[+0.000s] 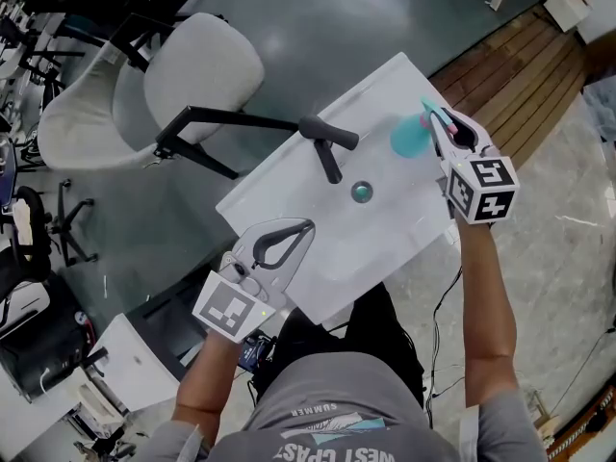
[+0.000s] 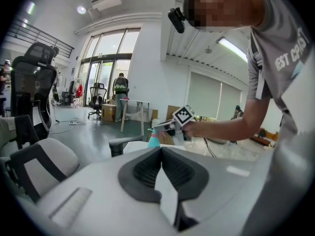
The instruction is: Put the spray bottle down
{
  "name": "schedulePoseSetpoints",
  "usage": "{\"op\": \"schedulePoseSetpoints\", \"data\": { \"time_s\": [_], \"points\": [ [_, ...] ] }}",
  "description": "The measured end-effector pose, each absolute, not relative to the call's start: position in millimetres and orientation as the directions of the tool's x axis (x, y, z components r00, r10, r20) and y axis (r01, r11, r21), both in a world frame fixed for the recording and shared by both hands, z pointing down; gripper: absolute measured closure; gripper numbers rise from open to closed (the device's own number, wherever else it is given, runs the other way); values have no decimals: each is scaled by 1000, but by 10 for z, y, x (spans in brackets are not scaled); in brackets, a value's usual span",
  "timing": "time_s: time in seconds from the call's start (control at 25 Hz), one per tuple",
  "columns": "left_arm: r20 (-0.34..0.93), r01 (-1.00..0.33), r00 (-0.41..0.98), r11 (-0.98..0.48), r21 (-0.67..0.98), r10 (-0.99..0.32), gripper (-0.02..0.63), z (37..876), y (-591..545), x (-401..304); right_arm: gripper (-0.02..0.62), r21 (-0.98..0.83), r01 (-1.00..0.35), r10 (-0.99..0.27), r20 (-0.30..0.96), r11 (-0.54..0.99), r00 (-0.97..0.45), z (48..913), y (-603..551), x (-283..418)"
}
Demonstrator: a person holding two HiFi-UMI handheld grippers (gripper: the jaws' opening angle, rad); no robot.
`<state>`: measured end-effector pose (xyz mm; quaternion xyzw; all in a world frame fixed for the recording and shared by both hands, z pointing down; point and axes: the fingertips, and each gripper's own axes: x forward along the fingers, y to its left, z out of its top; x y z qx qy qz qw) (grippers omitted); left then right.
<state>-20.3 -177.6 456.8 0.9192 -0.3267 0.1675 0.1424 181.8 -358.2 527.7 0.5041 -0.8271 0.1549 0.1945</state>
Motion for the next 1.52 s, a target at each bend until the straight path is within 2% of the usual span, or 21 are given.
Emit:
{"op": "schedulePoseSetpoints", "data": {
  "time_s": [1.04,1.52],
  "points": [
    [422,-647,729,-744,168,-539,604,4709,-1902,-368,528,-47,-879,-759,486,474,-434,5487,-3773,1511],
    [425,-658,721,-733,170,-548,604,4773,-1908,-391,528,-27,-857,-771,423,514,-475,5340,-3954,1342]
  ]
}}
